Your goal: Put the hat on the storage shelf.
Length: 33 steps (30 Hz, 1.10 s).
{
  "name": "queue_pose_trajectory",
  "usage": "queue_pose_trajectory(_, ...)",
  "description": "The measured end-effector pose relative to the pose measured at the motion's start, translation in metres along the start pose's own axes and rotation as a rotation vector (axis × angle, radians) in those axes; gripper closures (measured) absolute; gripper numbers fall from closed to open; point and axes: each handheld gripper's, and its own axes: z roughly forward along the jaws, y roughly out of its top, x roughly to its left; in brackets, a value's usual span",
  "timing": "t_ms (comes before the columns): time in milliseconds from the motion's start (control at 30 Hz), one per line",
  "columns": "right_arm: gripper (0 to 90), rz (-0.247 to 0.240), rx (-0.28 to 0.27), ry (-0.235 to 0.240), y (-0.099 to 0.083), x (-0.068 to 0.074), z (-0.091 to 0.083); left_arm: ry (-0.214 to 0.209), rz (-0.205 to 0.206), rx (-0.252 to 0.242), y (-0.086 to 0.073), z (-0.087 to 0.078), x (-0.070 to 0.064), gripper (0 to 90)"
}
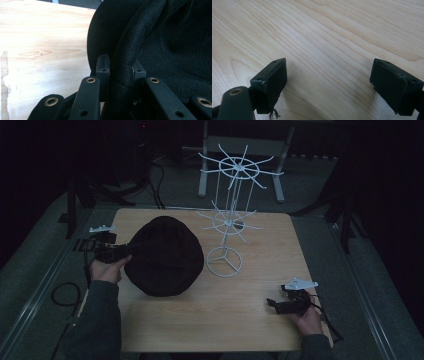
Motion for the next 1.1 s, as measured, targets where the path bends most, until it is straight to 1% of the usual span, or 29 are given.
queue_pose_trajectory(100,14.0,0.000,0.000,0.000,0.000,0.000,0.000,-0.004,-0.003,-0.004,0.001,-0.001,-0.001,76.3)
queue_pose_trajectory(133,14.0,0.000,0.000,0.000,0.000,0.000,0.000,-0.011,-0.011,-0.014,0.002,-0.002,-0.001,76.3)
queue_pose_trajectory(200,14.0,0.000,0.000,0.000,0.000,0.000,0.000,-0.016,-0.014,-0.017,0.002,-0.002,-0.001,76.3)
queue_pose_trajectory(233,14.0,0.000,0.000,0.000,0.000,0.000,0.000,-0.026,-0.024,-0.022,0.002,-0.003,0.000,76.3)
queue_pose_trajectory(300,14.0,0.000,0.000,0.000,0.000,0.000,0.000,-0.032,-0.030,-0.027,0.002,-0.003,0.000,76.3)
queue_pose_trajectory(400,14.1,0.000,0.000,0.000,0.000,0.000,0.000,-0.027,-0.030,-0.036,0.002,-0.004,-0.001,76.3)
queue_pose_trajectory(767,14.1,0.002,0.000,0.000,0.000,0.000,0.000,-0.036,-0.043,-0.059,0.007,-0.006,-0.006,76.3)
queue_pose_trajectory(933,14.1,0.003,0.000,0.000,0.000,0.000,0.000,-0.066,-0.054,-0.077,0.011,-0.008,-0.009,76.3)
queue_pose_trajectory(1100,14.1,0.002,0.000,-0.001,0.000,0.000,0.000,-0.076,-0.060,-0.089,0.015,-0.010,-0.010,76.2)
